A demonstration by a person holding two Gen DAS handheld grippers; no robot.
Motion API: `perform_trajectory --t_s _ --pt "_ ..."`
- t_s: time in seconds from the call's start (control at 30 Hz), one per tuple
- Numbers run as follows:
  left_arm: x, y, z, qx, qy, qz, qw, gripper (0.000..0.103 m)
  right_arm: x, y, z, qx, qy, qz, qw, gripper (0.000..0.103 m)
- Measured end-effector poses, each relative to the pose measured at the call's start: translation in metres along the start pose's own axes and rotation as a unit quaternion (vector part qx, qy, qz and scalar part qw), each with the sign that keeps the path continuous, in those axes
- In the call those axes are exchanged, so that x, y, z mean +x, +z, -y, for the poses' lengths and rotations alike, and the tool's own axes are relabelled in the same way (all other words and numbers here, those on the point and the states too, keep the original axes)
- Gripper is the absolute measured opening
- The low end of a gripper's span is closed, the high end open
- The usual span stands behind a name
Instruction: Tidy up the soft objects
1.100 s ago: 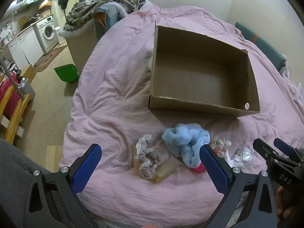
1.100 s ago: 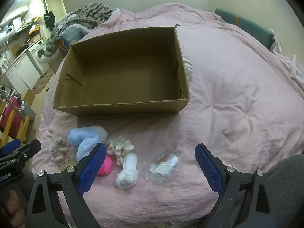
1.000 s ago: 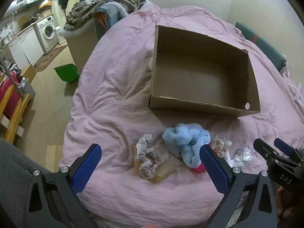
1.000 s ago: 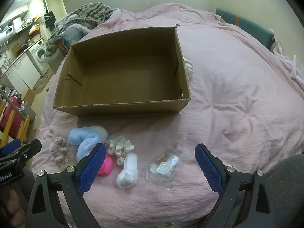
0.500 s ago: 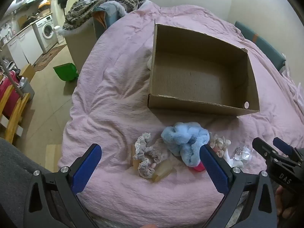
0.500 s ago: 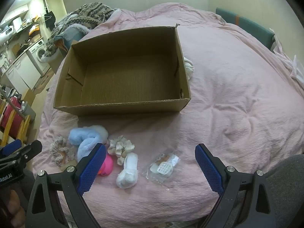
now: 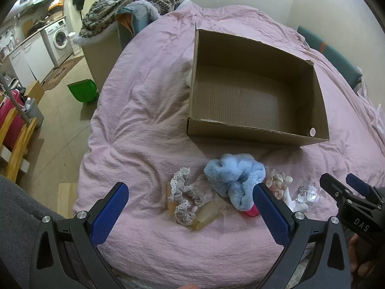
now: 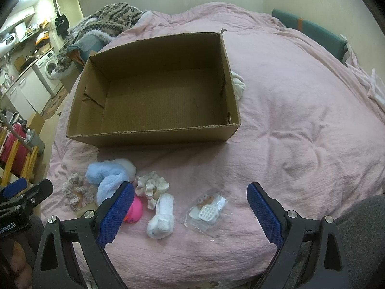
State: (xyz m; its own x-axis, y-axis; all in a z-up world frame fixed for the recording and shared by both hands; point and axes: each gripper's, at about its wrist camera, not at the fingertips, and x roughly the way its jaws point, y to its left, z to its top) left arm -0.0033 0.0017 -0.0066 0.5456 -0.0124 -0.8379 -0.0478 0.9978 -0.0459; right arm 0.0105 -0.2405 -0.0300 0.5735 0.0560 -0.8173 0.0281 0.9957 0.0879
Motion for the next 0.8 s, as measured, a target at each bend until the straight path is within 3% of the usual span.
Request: perform_trajectory --t_s 0.8 --pt "0.0007 0.0017 0.0011 0.000 0.001 -0.003 1.0000 0.103 -0.0001 0.0001 0.0017 0.004 0.001 0.000 1.000 0.101"
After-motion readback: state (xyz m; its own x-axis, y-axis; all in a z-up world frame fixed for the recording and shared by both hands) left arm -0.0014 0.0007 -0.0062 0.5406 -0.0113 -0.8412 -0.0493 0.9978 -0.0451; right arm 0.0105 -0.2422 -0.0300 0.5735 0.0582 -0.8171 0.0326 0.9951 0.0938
